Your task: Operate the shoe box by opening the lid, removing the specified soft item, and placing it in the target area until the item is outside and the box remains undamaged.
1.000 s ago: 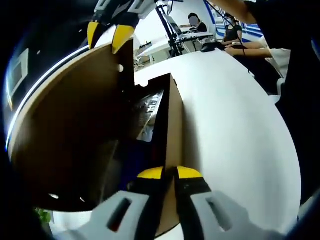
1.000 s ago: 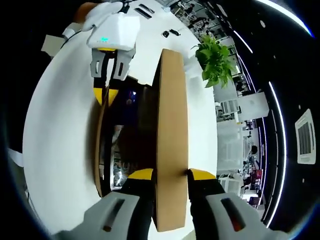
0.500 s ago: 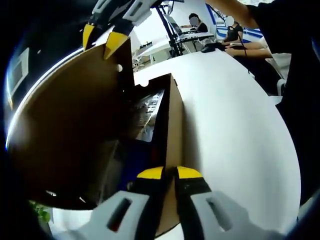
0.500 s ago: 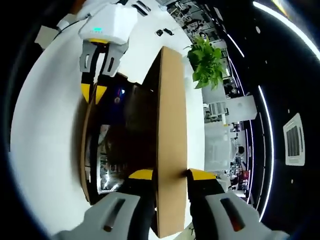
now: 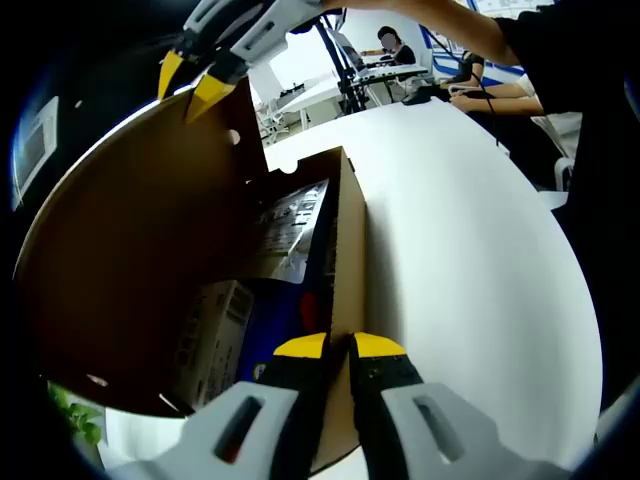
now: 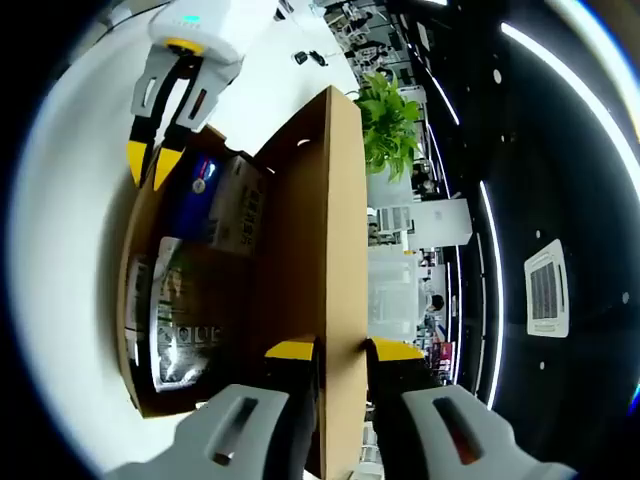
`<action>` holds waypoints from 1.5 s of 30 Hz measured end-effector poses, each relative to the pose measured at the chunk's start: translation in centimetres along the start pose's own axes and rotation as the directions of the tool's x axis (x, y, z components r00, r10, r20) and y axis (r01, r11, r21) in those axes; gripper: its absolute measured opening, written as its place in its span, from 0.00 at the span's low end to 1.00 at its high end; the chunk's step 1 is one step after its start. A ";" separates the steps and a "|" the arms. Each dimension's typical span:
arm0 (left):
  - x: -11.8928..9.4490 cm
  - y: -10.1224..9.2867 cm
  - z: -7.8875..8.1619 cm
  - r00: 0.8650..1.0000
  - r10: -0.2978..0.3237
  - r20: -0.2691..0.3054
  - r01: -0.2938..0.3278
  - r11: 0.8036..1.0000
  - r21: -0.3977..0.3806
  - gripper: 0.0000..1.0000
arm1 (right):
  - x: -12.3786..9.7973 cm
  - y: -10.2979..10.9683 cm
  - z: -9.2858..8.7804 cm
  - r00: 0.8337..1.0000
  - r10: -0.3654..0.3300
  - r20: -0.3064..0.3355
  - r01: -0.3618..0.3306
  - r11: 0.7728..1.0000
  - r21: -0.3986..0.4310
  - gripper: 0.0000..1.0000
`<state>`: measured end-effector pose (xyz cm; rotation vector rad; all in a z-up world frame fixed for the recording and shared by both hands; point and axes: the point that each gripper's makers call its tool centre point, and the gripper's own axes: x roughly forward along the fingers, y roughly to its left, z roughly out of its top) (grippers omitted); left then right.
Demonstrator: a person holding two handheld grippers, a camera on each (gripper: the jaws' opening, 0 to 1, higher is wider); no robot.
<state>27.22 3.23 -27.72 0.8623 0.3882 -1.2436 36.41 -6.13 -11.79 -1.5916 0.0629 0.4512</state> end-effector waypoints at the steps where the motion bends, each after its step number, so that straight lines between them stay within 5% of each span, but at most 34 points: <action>1: 0.0 -0.1 0.0 1.000 0.000 -0.002 0.000 1.000 0.000 0.08 | 0.1 0.0 0.0 1.000 -0.011 -0.013 0.011 0.999 -0.032 0.16; 22: 0.0 -0.1 -0.1 1.000 0.008 -0.005 -0.008 1.000 0.005 0.08 | 1.3 -1.0 -0.2 0.996 -0.084 -0.016 0.083 0.996 -0.027 0.12; 31: 0.0 0.0 -0.1 1.000 0.008 0.000 -0.008 1.000 -0.002 0.08 | 2.6 -2.2 -0.5 0.998 -0.067 0.008 0.066 0.996 0.064 0.10; 45: 0.0 -0.1 -0.1 1.000 0.012 0.001 -0.012 1.000 -0.006 0.08 | 4.5 -3.4 -1.1 0.998 -0.032 0.046 0.027 0.995 0.097 0.06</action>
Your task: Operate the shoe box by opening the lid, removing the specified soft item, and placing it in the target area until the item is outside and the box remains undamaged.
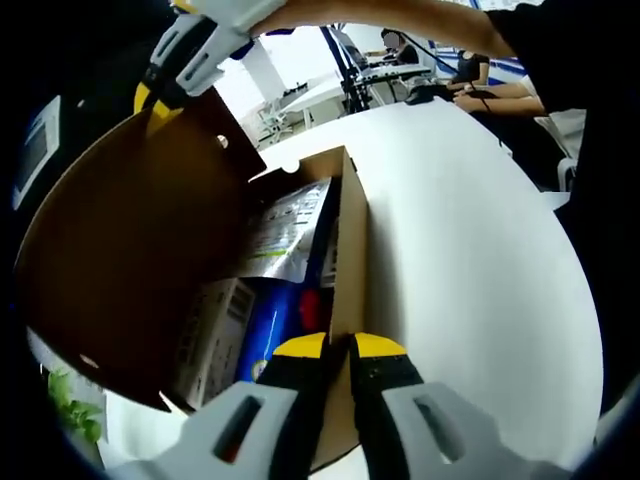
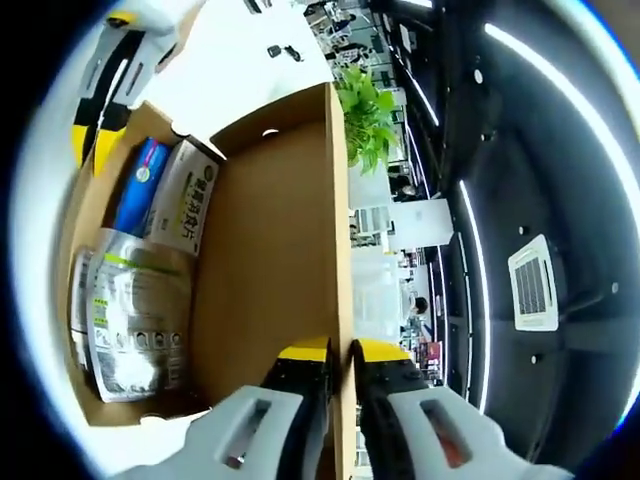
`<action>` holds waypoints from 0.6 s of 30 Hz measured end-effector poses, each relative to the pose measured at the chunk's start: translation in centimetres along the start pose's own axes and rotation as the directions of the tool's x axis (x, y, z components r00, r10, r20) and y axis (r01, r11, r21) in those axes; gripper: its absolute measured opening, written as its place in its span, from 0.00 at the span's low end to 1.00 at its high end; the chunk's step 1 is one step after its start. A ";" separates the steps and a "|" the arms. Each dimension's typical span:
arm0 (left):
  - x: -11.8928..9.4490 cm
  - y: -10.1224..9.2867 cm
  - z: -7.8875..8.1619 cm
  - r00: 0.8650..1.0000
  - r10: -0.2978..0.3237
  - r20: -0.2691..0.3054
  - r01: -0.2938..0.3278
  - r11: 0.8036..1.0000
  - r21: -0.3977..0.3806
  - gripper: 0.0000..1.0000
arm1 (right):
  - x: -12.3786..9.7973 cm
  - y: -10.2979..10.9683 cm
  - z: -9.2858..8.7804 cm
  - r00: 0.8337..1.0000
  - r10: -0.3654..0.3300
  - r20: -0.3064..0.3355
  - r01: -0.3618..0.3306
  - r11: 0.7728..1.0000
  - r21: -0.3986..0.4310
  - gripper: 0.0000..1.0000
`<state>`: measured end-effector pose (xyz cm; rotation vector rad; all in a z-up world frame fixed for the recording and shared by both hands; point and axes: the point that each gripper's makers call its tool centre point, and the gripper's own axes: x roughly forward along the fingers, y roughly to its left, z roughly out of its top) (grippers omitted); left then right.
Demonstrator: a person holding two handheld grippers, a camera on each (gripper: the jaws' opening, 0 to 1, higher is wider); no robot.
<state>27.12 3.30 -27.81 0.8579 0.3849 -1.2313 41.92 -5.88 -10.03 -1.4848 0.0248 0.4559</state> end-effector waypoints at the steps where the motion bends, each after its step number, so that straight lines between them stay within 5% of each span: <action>1: 0.0 0.0 0.0 1.000 0.000 0.001 0.000 1.000 -0.002 0.08 | 0.2 -0.1 0.0 1.000 0.005 0.000 -0.005 1.000 0.003 0.06; 18: 0.1 0.1 0.0 1.000 -0.004 0.005 0.005 1.000 -0.013 0.08 | 3.5 -0.9 -1.0 0.998 0.065 0.004 -0.065 0.997 0.034 0.03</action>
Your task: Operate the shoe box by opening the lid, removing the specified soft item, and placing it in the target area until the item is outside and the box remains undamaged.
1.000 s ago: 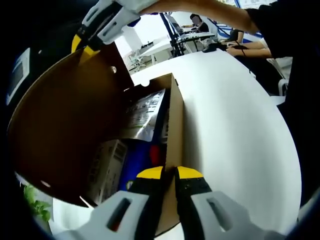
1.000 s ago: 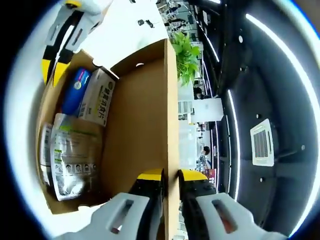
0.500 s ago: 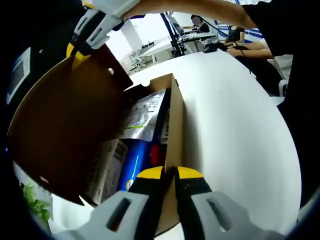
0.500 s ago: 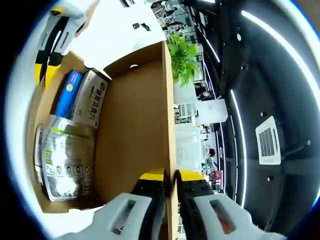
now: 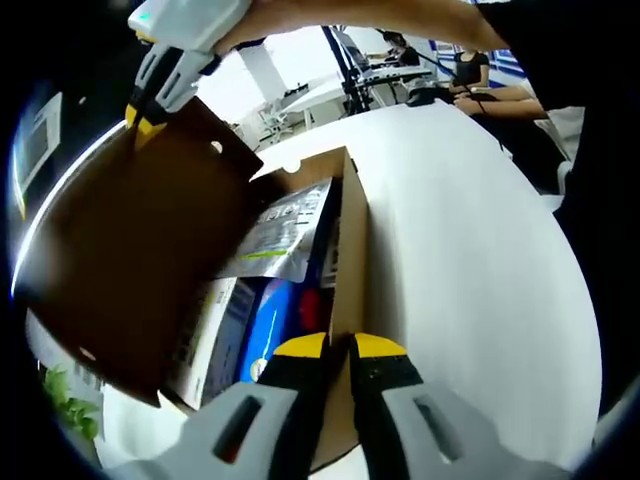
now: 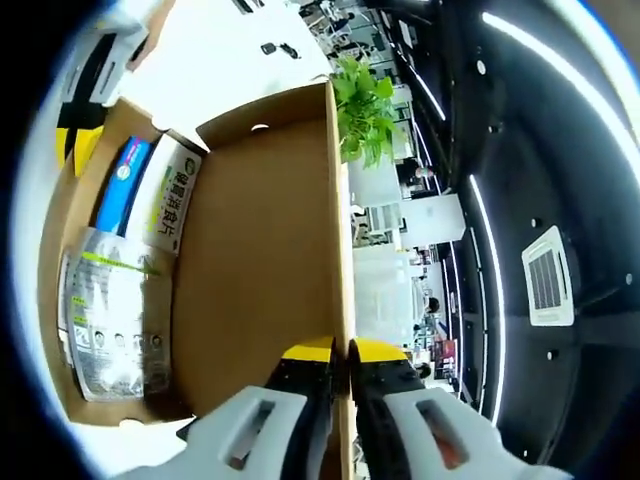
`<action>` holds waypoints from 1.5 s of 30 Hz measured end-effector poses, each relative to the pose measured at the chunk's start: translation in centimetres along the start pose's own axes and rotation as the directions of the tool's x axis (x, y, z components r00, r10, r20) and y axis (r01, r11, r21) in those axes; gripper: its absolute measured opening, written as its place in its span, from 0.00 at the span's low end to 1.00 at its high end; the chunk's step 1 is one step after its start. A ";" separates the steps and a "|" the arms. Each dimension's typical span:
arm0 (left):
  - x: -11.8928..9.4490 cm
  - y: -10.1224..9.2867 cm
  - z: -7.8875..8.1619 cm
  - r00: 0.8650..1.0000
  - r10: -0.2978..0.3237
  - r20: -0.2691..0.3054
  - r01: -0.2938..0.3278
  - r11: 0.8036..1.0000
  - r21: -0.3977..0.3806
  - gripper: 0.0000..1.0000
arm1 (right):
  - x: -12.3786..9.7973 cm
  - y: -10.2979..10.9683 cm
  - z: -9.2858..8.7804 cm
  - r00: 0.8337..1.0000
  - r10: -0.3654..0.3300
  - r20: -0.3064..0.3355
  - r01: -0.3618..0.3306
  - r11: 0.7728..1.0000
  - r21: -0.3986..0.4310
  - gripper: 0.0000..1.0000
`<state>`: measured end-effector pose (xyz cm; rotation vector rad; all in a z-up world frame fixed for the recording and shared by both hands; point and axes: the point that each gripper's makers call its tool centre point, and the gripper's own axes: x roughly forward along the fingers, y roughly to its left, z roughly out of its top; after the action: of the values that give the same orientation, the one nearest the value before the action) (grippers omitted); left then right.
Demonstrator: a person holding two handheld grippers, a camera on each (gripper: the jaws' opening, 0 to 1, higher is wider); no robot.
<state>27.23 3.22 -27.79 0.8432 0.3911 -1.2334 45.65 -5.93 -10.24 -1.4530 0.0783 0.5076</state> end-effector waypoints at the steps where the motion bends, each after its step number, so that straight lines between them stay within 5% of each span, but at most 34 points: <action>1: 0.0 0.0 0.0 1.000 0.000 0.000 0.000 1.000 0.001 0.08 | 0.1 0.0 0.0 1.000 0.005 0.002 -0.005 1.000 0.005 0.03; 45: 0.0 -0.1 0.0 1.000 0.000 -0.001 0.000 1.000 0.001 0.08 | 4.3 -0.1 -1.2 0.988 0.154 -0.007 -0.153 0.987 0.043 0.04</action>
<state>27.15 3.20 -27.76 0.8446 0.3913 -1.2332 49.77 -5.84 -11.79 -1.4151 0.2090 0.6207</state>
